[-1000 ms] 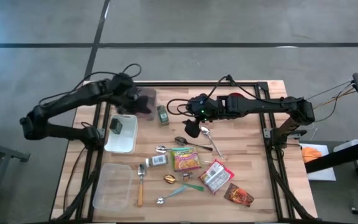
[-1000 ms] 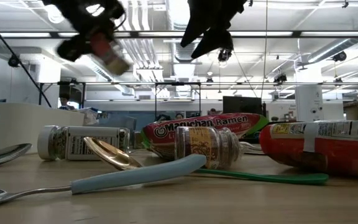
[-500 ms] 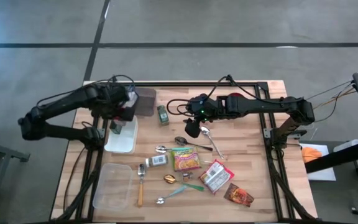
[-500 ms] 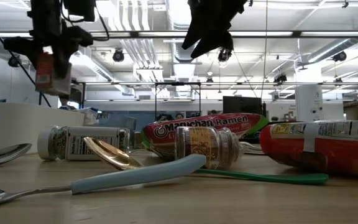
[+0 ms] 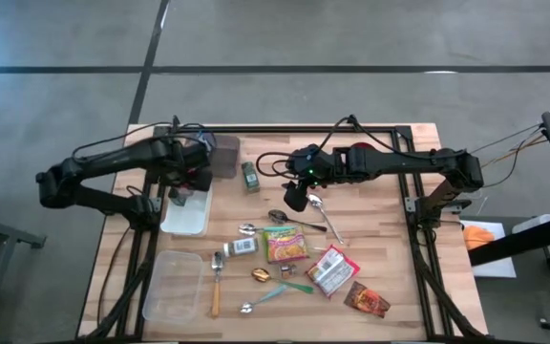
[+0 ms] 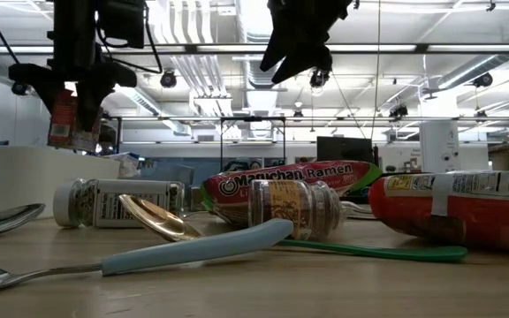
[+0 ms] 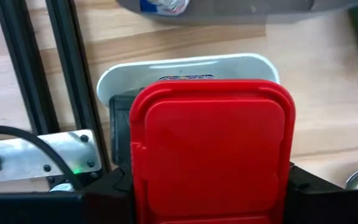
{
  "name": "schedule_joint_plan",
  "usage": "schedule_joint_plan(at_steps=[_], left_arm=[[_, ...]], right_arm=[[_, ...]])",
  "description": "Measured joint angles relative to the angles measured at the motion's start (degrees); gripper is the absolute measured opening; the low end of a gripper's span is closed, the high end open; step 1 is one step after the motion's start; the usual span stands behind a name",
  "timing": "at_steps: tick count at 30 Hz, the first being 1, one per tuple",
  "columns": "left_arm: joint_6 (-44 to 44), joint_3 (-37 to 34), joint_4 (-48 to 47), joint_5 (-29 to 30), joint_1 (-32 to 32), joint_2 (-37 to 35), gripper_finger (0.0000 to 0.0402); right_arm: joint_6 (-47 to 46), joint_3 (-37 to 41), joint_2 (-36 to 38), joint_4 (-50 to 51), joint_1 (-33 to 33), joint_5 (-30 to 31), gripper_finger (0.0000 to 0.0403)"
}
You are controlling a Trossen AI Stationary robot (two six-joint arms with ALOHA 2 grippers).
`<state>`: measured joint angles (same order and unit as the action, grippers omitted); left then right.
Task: Pick & Place Food Item
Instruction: Put the red seasoning can into the white bin
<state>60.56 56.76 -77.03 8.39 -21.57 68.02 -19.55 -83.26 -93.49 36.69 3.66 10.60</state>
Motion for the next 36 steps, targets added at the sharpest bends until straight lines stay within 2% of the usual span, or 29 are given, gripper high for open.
schedule_joint_plan(at_steps=[11, 22, 36], left_arm=[[2.9, -6.8, 3.9, 0.1, 1.9, -0.3, 0.0194], [3.9, -12.0, 11.3, -0.4, 2.0, -0.4, 0.0194], [4.7, -17.1, 16.4, -0.4, 2.0, -0.4, 0.0194]], right_arm=[[0.0, 0.0, 0.0, 0.9, 0.0, 0.0, 0.0223], [0.5, 0.0, 0.0, 1.1, 0.0, 0.0, 0.0223], [0.5, 0.0, 0.0, 2.2, 0.0, 0.0, 0.0223]])
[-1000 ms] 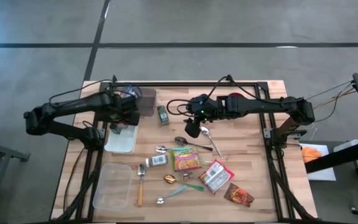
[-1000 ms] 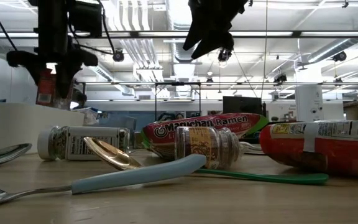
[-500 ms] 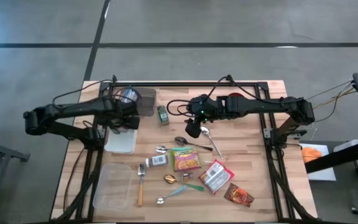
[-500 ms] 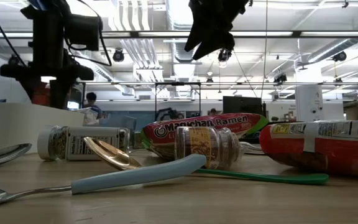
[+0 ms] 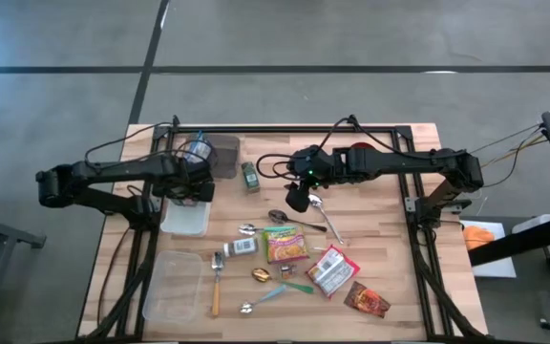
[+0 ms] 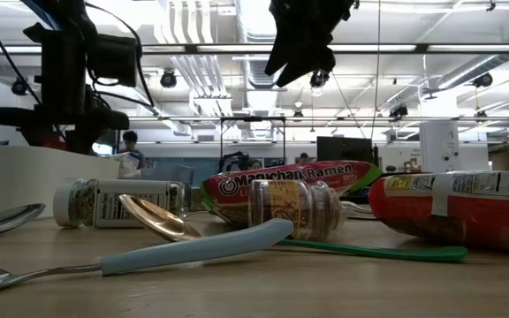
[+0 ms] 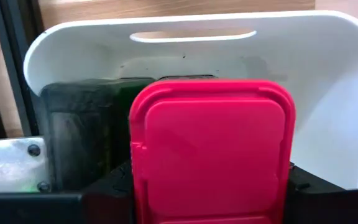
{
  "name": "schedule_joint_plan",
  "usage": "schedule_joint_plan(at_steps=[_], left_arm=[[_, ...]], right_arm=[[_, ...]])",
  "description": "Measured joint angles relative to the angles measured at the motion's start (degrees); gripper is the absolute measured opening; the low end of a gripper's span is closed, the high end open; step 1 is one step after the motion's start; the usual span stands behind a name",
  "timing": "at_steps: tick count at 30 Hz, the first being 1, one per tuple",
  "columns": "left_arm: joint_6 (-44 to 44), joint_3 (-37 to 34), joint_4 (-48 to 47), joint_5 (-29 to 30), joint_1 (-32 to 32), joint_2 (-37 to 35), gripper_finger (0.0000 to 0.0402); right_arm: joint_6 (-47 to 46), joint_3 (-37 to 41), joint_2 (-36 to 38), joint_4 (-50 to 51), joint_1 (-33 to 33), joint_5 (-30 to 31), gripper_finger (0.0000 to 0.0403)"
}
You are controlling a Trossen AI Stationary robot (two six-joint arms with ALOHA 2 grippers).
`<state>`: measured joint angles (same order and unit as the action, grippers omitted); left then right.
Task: Pick & Place Food Item
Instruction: Put the red seasoning can into the white bin
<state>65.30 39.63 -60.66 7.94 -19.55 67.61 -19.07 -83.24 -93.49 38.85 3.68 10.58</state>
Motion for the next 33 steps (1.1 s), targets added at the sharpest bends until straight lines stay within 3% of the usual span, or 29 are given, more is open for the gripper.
schedule_joint_plan(at_steps=[7, 15, 33], left_arm=[[1.0, -2.1, 0.9, 0.0, 0.0, 0.0, 0.0195], [0.7, -2.6, 1.5, -0.4, 0.0, 0.0, 0.0261], [0.8, -1.7, 2.1, -3.1, 0.0, 0.0, 0.0270]], right_arm=[[0.0, 0.0, 0.0, 0.0, 0.0, 0.0, 0.0223], [0.0, 0.0, 0.0, 0.0, 0.0, 0.0, 0.0223], [0.0, 0.0, 0.0, 0.0, 0.0, 0.0, 0.0223]])
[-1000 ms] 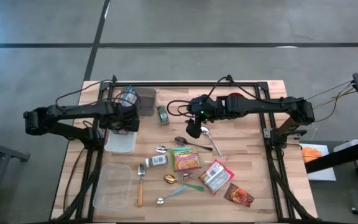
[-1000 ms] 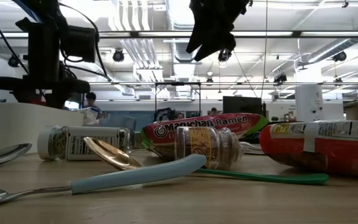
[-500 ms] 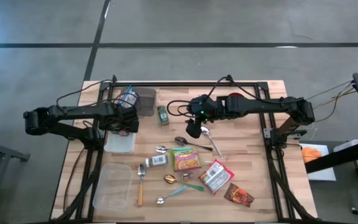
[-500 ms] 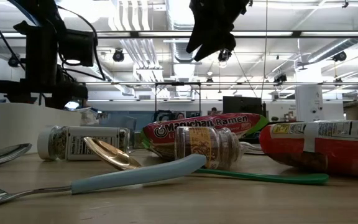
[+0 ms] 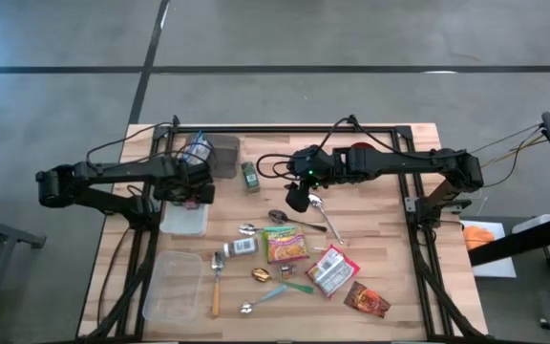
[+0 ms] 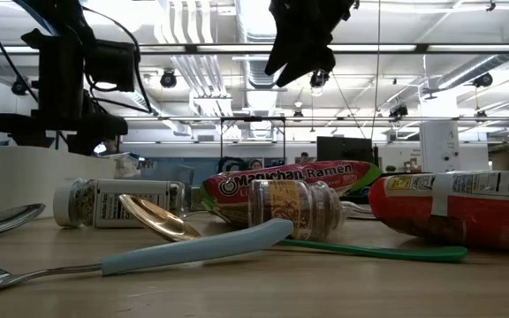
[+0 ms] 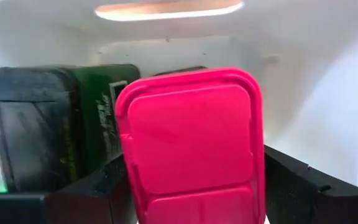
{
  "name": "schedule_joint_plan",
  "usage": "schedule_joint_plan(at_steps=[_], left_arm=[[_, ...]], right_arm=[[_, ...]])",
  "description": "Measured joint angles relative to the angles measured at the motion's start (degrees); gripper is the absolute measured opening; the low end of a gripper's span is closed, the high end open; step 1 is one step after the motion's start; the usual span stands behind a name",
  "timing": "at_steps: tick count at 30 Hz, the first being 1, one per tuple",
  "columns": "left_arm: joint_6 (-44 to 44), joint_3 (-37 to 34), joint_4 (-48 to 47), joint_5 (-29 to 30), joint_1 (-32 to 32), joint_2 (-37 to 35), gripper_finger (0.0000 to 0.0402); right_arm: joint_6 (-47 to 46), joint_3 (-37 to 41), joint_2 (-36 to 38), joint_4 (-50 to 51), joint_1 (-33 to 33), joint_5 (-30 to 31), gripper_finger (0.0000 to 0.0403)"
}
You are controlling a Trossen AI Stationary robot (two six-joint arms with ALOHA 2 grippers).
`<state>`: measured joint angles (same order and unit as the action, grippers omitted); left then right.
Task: Pick & Place Food Item
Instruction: Put the red seasoning can into the white bin
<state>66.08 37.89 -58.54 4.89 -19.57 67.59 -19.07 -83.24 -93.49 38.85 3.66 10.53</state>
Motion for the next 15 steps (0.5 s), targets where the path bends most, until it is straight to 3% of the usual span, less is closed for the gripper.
schedule_joint_plan(at_steps=[15], left_arm=[[-2.4, 6.2, -10.0, 1.9, 0.0, 0.0, 0.0270]], right_arm=[[-0.4, 0.0, 0.0, 0.2, 0.0, -0.1, 0.0223]])
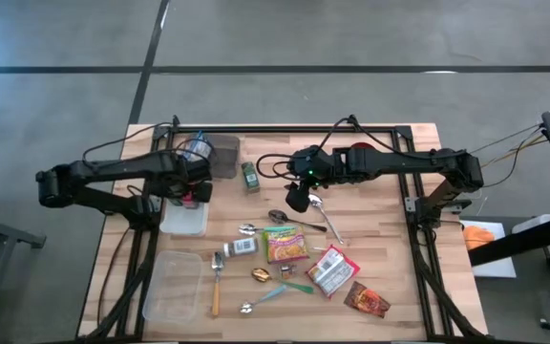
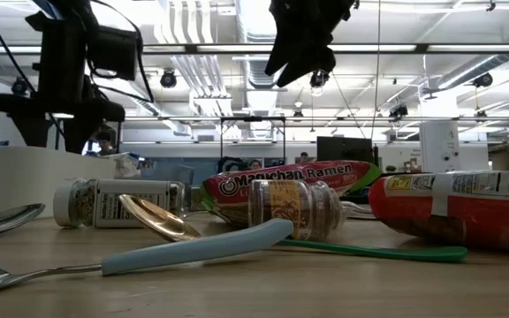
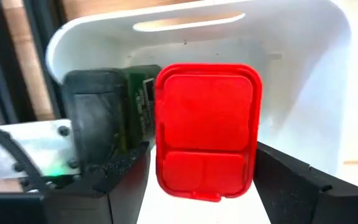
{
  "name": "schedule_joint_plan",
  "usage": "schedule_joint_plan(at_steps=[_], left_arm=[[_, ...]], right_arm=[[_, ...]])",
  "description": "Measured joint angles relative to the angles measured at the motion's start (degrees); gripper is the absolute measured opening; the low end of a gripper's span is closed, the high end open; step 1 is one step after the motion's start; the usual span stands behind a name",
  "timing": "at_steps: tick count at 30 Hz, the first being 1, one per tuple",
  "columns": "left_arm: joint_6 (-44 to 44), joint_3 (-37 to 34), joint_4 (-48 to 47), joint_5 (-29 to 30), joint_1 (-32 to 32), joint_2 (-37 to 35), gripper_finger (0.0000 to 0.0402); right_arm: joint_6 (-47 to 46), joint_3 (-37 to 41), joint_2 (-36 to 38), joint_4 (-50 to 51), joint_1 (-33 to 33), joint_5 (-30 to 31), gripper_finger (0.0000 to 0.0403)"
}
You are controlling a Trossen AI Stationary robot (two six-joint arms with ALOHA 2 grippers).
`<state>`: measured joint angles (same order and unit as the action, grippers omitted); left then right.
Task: Pick & Place Food Item
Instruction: Put the red seasoning can into the white bin, then put the silver spoon into the transparent bin
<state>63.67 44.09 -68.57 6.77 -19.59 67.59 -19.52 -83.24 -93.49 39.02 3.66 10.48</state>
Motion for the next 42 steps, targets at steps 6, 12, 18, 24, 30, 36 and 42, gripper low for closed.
schedule_joint_plan(at_steps=[6, 12, 18, 24, 30, 36, 42], left_arm=[[-2.6, 4.9, -2.7, 1.7, 0.0, 0.0, 0.0270], [-4.0, 8.1, -4.7, 3.9, 0.0, 0.0, 0.0270], [-5.2, 8.2, -5.4, 3.8, 0.0, 0.0, 0.0270], [-6.0, 12.3, -8.6, 2.7, 0.0, 0.0, 0.0270], [-8.6, 17.7, -5.4, -2.5, 0.0, 0.0, 0.0270], [-11.2, 18.6, 2.3, -7.9, 0.0, 0.0, 0.0270], [-9.4, 18.6, 4.5, -8.6, 0.0, 0.0, 0.0270]], right_arm=[[-2.7, 0.0, 0.0, 0.7, 0.0, 0.0, 0.0223], [-3.0, 0.0, 0.0, 3.9, 0.0, -0.1, 0.0223], [-6.6, 0.0, 0.0, 6.9, 0.0, -0.1, 0.0223], [-15.4, 0.0, 0.0, 14.2, 0.0, -0.1, 0.0223], [-24.0, 1.5, -0.2, 21.7, 0.1, -0.1, 0.0223], [-28.8, 7.7, -0.3, 20.9, 0.7, -3.0, 0.0223], [-32.9, 14.1, -0.3, 14.7, 0.7, -4.5, 0.0223]])
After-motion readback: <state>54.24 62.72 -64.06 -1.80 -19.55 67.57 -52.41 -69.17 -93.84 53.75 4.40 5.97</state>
